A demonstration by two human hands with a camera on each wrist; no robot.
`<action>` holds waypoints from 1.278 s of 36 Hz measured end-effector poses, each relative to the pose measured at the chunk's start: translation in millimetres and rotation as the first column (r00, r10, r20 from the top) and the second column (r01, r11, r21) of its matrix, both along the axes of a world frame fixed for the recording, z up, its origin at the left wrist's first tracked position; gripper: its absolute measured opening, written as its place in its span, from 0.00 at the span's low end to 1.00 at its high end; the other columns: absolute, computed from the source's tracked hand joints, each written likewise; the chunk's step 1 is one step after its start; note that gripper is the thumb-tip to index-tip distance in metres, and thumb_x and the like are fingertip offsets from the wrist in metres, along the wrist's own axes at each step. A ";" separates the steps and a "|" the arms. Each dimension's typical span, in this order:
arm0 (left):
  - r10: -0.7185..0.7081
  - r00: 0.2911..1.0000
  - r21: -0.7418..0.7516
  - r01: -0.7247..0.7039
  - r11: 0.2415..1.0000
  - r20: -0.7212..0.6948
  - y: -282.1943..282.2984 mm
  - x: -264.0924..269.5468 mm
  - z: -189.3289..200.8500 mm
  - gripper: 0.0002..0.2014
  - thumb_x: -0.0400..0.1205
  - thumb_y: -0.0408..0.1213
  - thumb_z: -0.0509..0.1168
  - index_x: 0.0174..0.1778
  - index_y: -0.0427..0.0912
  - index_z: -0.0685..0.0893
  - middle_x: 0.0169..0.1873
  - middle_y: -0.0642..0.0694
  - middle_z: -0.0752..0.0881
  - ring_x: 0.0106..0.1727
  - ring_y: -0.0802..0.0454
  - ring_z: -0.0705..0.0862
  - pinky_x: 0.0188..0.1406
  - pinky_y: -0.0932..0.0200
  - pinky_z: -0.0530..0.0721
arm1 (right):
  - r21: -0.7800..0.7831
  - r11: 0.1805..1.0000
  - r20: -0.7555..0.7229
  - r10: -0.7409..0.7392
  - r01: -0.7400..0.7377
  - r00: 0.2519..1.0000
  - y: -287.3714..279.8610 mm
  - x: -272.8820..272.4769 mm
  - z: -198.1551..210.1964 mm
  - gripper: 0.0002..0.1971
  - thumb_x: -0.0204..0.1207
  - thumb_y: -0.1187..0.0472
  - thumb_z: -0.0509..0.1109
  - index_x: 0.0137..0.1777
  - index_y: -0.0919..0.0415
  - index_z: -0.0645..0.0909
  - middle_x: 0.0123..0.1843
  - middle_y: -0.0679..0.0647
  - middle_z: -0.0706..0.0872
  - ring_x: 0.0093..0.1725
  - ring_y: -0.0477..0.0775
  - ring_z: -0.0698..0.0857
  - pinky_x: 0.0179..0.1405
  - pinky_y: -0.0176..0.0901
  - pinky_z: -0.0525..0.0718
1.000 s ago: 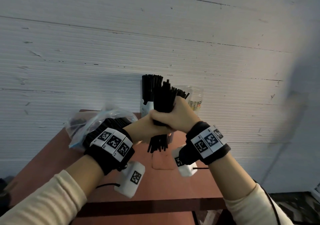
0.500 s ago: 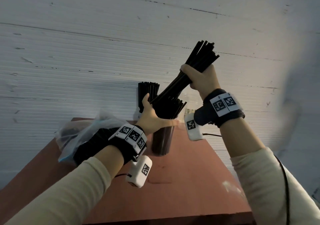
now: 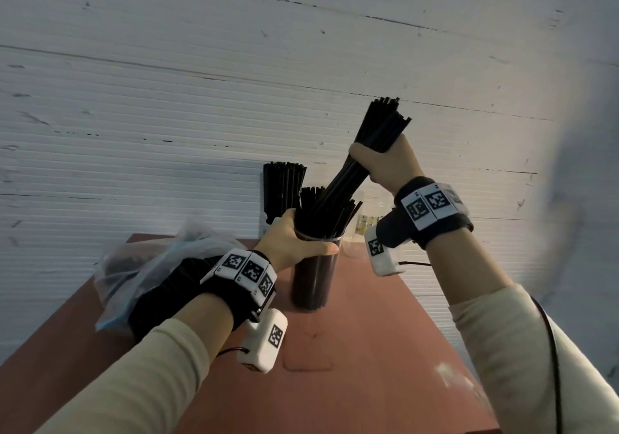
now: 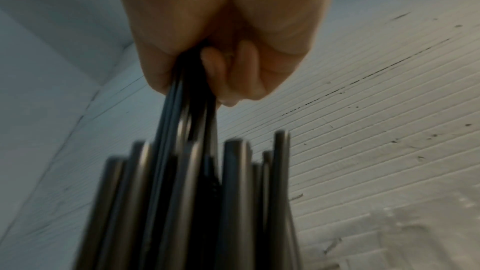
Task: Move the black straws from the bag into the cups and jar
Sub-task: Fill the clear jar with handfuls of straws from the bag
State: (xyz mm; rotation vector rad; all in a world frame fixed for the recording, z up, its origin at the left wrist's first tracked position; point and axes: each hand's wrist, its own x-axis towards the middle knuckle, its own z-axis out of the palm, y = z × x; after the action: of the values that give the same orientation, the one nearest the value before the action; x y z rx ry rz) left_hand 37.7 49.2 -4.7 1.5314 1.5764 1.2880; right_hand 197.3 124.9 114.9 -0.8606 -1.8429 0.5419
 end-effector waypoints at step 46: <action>0.018 0.995 0.021 -0.020 1.000 0.095 -11.7 12.1 -5.3 0.38 0.71 0.45 0.80 0.74 0.43 0.69 0.62 0.53 0.82 0.63 0.58 0.81 0.54 0.69 0.75 | 0.246 0.962 0.439 -0.003 -0.117 0.899 -34.6 -20.2 -61.3 0.27 0.86 0.45 0.54 0.82 0.52 0.63 0.84 0.47 0.60 0.81 0.47 0.63 0.75 0.39 0.61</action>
State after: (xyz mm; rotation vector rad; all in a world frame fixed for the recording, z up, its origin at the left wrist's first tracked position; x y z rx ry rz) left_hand 49.8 37.5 -9.9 1.4496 1.5251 1.3728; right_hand 177.1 90.3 53.6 -0.7869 -2.2929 0.1265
